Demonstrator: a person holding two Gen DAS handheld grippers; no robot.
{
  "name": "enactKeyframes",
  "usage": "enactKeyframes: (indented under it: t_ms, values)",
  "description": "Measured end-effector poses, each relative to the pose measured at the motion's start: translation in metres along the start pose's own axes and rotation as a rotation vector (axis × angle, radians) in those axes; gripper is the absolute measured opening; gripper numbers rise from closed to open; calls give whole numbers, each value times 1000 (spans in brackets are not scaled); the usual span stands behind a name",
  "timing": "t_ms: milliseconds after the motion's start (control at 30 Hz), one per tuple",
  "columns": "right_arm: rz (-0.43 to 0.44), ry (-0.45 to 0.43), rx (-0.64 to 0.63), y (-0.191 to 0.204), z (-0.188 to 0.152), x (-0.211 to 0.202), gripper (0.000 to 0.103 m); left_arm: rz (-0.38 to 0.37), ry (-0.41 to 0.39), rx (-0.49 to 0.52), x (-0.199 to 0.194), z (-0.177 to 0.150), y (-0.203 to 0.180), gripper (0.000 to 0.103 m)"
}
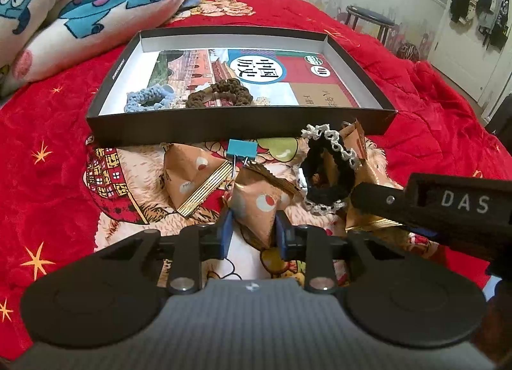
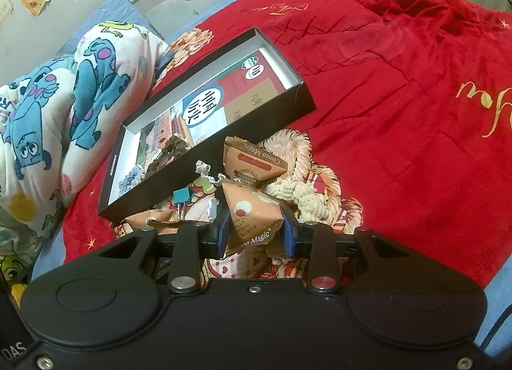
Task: Organize objects
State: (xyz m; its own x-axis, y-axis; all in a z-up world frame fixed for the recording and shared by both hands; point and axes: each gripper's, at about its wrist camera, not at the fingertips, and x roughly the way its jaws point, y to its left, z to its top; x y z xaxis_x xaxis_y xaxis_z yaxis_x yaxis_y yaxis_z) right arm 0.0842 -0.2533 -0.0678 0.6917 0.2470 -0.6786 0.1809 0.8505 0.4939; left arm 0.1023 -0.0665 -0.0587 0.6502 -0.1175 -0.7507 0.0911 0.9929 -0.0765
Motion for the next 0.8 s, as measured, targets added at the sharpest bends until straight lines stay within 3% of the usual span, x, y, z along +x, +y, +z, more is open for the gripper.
enactKeyframes:
  t_ms: [100,200,300,433,467,533,800]
  values:
    - [-8,-6,1,1,0,3,38,3,-5,0,0,0,0,41]
    - [-21,-12,-4,3,1,6,38,9,-19,1,1,1,1,41]
    - [-34,-10,-11,4,1,10,38,14,-13,-27,7,3,4,52]
    - [-32,-6,3,2,1,12,37,34,-22,-69,11,4,7,56]
    - [-33,-7,5,1,1,12,36,46,-29,-57,12,4,5,55]
    - [-31,-8,8,1,1,13,35,61,-35,-39,12,4,3,39]
    - [-35,-19,-1,2,0,9,33,78,-28,17,10,5,-3,33]
